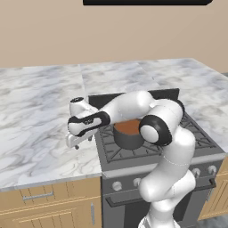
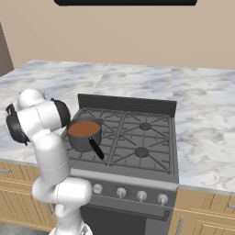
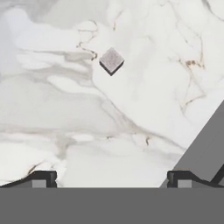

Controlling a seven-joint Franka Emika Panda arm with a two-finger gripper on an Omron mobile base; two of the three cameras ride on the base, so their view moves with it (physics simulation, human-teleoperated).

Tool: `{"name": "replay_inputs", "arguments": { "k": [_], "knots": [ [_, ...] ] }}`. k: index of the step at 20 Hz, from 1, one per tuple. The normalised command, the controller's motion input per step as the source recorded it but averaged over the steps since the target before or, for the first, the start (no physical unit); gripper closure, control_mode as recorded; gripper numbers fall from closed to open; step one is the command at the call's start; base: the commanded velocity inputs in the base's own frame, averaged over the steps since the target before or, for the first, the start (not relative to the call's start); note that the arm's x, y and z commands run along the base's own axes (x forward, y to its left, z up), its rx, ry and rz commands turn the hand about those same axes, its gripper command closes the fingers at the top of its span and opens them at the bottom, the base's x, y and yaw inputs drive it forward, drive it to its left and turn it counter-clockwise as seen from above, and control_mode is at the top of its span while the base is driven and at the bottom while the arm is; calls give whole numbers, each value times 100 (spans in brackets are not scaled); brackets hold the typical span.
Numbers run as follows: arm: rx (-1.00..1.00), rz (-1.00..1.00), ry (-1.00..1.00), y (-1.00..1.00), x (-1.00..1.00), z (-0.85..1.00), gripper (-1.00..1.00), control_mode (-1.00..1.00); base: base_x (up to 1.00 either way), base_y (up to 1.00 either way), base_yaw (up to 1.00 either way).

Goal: Pick up the sugar cube(s) and place them in the saucepan with hot chocolate.

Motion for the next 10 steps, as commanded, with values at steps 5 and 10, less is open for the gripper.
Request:
{"name": "replay_inputs", "arguments": {
  "k": [5,10],
  "knots": [
    [0,0,3,0,31,0,-100,-100,0,0,0],
    [0,0,1,6,17,-2,-100,-100,0,0,0]
  ]
}}
